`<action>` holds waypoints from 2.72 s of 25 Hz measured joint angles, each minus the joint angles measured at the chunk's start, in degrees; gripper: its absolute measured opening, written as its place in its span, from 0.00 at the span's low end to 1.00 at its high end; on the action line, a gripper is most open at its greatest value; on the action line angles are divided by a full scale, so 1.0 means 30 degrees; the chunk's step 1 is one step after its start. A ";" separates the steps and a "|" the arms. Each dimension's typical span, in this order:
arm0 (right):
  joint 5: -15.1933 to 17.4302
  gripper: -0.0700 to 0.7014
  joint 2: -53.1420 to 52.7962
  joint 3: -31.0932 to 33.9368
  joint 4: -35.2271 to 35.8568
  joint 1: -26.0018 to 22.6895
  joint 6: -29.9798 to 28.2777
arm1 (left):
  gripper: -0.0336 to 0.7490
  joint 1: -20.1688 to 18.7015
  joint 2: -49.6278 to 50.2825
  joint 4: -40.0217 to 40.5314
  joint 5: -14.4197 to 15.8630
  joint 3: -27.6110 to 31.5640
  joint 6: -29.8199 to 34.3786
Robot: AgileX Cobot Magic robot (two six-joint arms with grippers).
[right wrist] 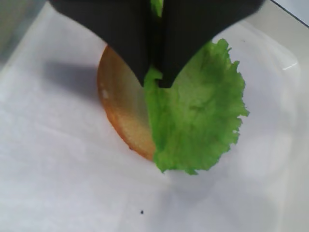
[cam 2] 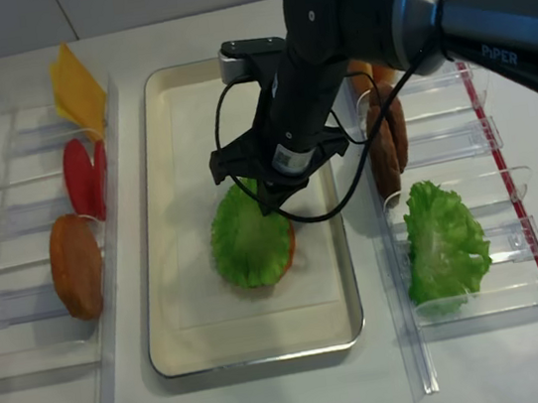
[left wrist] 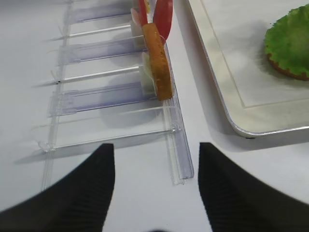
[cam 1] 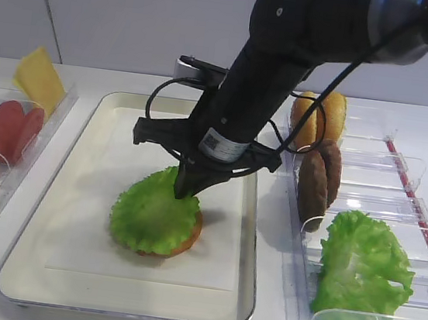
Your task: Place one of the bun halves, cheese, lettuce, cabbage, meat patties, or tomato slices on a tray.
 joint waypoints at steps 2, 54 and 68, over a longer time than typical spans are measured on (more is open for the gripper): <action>0.0016 0.11 0.0000 0.0000 -0.0032 0.0000 0.0000 | 0.50 0.0000 0.0000 0.0000 0.0000 0.0000 0.0000; 0.6486 0.70 -1.4968 0.1850 -0.8613 0.0000 0.1917 | 0.50 0.0000 0.0000 0.0000 0.0000 0.0000 0.0000; 0.6630 0.70 -2.2111 0.7944 -0.9069 -0.2573 0.1243 | 0.50 0.0000 0.0000 0.0000 0.0000 0.0000 0.0000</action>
